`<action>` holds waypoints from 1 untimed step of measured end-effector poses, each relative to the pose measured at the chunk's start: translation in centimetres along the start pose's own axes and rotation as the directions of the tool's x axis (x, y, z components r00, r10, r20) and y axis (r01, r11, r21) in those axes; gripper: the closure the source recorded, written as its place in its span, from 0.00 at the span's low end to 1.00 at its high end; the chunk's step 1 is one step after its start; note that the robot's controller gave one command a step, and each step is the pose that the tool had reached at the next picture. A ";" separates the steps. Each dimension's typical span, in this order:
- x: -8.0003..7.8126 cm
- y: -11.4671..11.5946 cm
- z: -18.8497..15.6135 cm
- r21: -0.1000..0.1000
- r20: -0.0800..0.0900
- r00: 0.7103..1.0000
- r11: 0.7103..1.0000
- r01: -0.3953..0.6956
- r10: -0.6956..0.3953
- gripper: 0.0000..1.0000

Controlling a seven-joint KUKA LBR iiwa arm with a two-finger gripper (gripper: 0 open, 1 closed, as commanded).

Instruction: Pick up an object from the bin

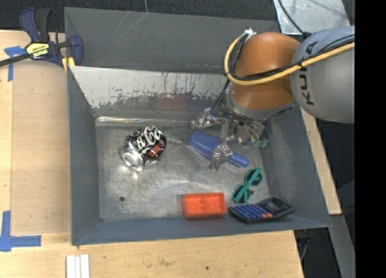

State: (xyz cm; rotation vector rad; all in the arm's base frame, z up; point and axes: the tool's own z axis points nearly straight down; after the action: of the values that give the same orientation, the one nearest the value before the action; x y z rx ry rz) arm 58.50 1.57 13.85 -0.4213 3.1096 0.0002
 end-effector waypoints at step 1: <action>0.2 -5.6 4.8 0.002 0.007 0.999 0.999 0.040 -0.040 0.00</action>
Offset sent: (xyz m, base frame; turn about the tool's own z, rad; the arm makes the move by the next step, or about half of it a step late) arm 0.0269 -0.0088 -0.0685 0.0558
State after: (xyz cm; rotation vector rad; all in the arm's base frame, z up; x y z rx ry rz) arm 59.79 -3.90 9.01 -0.4829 3.0934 -0.0018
